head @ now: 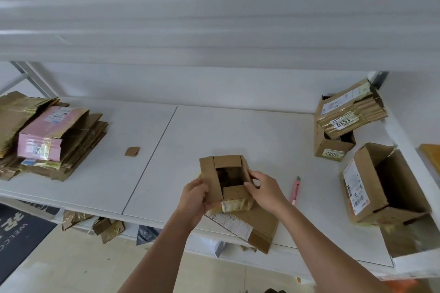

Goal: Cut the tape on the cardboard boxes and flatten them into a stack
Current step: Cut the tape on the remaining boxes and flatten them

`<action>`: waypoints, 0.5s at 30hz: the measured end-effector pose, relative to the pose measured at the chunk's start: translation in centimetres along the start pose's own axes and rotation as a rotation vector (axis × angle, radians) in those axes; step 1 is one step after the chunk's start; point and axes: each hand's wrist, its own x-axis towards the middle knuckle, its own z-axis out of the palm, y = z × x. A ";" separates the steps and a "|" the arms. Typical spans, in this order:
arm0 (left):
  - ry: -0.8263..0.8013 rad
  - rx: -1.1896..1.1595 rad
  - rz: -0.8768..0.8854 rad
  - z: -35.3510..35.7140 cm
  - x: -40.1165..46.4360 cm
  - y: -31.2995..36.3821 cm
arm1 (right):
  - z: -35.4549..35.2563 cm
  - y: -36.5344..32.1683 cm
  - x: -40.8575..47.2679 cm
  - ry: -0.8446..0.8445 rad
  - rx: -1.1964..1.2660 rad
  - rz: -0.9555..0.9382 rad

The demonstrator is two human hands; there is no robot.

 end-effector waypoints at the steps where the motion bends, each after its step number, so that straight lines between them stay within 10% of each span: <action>1: -0.010 0.031 0.008 0.0 -0.3 0.5 | -0.1 -0.1 0.1 0.025 -0.039 -0.002; 7: -0.130 0.279 0.115 0.2 -0.9 4.3 | -2.0 -2.9 0.5 0.263 -0.479 -0.095; 15: -0.016 0.624 0.329 0.3 -0.8 6.9 | -3.8 -4.0 0.6 0.192 -0.166 -0.215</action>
